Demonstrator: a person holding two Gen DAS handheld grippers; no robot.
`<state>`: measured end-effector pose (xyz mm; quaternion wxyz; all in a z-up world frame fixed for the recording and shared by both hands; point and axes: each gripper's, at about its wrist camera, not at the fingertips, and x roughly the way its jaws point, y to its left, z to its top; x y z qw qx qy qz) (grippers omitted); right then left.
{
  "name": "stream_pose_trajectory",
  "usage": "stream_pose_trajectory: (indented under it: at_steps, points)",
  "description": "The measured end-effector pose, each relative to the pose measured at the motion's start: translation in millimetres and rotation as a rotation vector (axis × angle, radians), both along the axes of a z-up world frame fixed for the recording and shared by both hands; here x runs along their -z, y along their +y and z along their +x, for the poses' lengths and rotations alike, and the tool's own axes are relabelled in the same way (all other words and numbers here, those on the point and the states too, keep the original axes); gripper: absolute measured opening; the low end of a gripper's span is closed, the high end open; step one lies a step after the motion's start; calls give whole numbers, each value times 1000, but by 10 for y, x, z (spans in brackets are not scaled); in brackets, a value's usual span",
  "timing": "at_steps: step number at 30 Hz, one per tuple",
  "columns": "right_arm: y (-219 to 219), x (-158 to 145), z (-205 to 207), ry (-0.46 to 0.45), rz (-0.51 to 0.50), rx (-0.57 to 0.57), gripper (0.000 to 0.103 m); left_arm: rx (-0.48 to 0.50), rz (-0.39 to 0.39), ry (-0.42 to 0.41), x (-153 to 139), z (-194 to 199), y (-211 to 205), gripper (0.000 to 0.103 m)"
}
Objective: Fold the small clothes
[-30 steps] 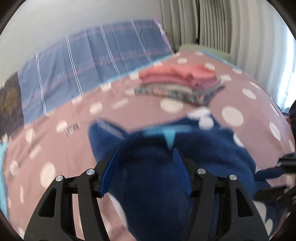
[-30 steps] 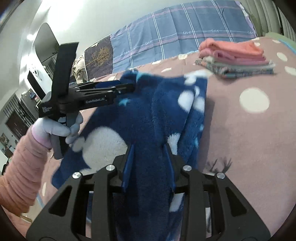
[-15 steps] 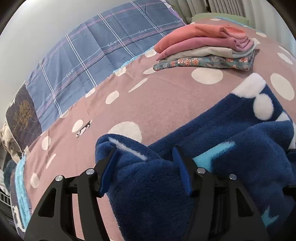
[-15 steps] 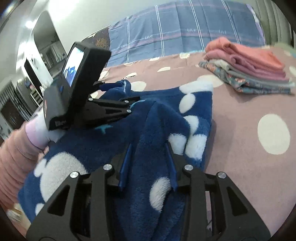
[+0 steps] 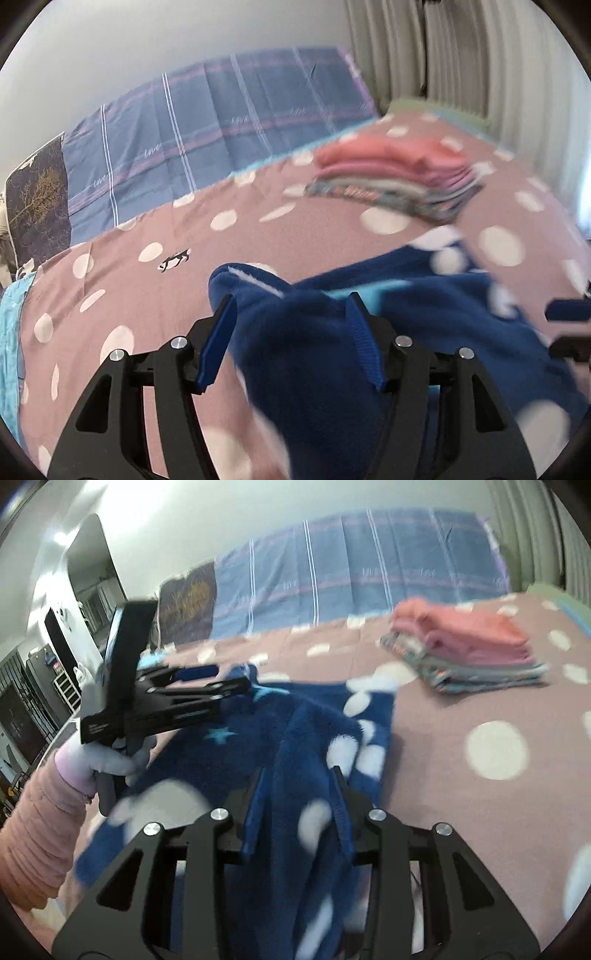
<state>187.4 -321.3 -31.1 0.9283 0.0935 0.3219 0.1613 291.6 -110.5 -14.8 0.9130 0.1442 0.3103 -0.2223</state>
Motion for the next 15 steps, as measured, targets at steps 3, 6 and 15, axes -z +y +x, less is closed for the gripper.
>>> stream_pose_trajectory:
  at_steps: [3,6,15]
  points:
    - [-52,-86,-408,-18,37,-12,37,48,0,-4,-85,-453,80,63]
    - [17,36,-734,29,88,-51,37,86,-11,16,-41,-1053,189,68]
    - [267,625,-739,200,-19,21,46,79,-114,139,446,-1313,339,72]
